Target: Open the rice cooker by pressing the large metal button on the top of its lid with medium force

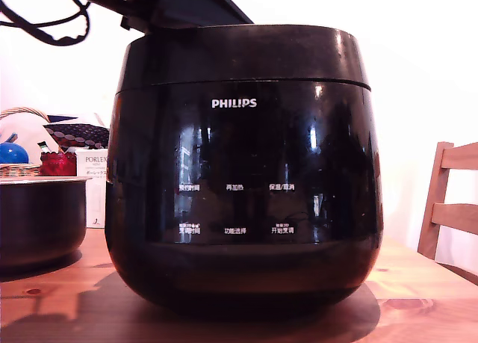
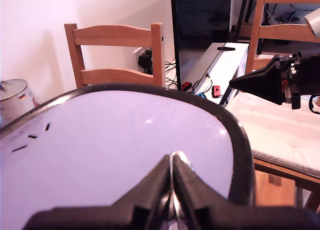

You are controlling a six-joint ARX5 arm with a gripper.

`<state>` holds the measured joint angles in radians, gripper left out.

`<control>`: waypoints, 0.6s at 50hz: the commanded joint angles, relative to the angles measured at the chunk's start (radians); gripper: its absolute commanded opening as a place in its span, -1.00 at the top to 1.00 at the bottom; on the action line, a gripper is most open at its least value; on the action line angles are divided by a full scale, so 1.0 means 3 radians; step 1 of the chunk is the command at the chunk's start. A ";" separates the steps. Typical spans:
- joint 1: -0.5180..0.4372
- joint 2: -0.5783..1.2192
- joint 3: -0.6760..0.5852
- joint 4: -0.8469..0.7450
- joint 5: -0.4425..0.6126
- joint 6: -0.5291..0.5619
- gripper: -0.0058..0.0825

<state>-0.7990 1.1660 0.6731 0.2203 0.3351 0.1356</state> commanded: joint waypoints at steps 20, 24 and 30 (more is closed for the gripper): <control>-0.0027 0.0221 -0.0092 -0.0752 -0.0305 0.0263 0.91; -0.0028 0.0223 -0.0092 -0.0862 -0.0314 0.0277 0.91; -0.0027 0.0240 -0.0093 -0.0982 -0.0366 0.0276 0.91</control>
<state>-0.8116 1.1664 0.7361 0.0292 0.2497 0.2123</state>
